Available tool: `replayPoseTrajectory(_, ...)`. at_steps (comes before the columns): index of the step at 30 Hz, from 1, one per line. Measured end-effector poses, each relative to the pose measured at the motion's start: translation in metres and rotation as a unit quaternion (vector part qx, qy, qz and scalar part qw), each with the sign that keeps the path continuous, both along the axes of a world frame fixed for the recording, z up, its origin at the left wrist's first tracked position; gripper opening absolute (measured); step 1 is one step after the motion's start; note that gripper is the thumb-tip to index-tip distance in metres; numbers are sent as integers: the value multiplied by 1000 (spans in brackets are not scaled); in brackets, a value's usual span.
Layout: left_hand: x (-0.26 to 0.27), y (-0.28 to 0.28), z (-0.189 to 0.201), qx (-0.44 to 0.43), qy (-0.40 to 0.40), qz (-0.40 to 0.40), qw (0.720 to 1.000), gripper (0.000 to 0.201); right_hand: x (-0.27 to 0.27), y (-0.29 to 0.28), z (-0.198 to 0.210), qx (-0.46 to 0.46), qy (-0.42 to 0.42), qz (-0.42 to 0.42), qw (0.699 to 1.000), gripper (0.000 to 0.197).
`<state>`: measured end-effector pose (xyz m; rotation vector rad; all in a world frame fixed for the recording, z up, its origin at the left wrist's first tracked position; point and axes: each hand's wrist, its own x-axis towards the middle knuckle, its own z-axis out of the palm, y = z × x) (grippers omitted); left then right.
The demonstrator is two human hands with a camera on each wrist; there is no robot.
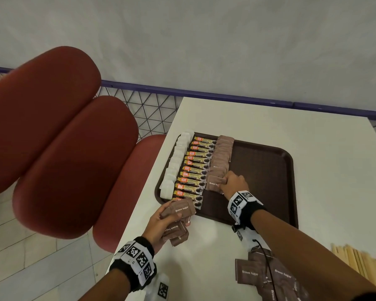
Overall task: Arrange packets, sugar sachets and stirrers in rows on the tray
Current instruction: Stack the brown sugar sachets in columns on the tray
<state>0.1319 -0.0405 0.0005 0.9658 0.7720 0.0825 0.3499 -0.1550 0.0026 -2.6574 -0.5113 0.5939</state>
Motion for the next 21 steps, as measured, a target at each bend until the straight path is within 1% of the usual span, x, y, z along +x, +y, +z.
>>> replayPoseTrajectory(3, 1, -1, 1, -2, -6, -2, 1000, 47, 0, 1, -3, -23, -49, 31, 998, 28)
replayPoseTrajectory(5, 2, -1, 0, 0, -3, -2, 1000, 51, -1, 0, -4, -10, -64, 24, 998, 31)
replayPoseTrajectory(9, 4, -2, 1, 12, -2, -8, 1000, 48, -5, -4, 0, 34, -75, 7, 997, 38)
replayPoseTrajectory(11, 7, -3, 3, 20, 0, -17, 1000, 48, -7, -6, 5, 50, -75, 18, 996, 39)
replayPoseTrajectory(13, 11, -4, 5, 27, 6, -18, 999, 47, -11, -10, 10, 57, -66, 46, 995, 36)
replayPoseTrajectory(15, 16, -7, 7, 31, 9, -20, 999, 45, -15, -14, 14, 71, -32, 87, 993, 32)
replayPoseTrajectory(17, 21, -11, 9, 32, 4, -25, 999, 44, -22, -19, 19, 113, 38, 119, 986, 30)
replayPoseTrajectory(21, 30, -19, 13, 23, 1, -39, 999, 44, -38, -27, 32, 195, 188, 136, 953, 41)
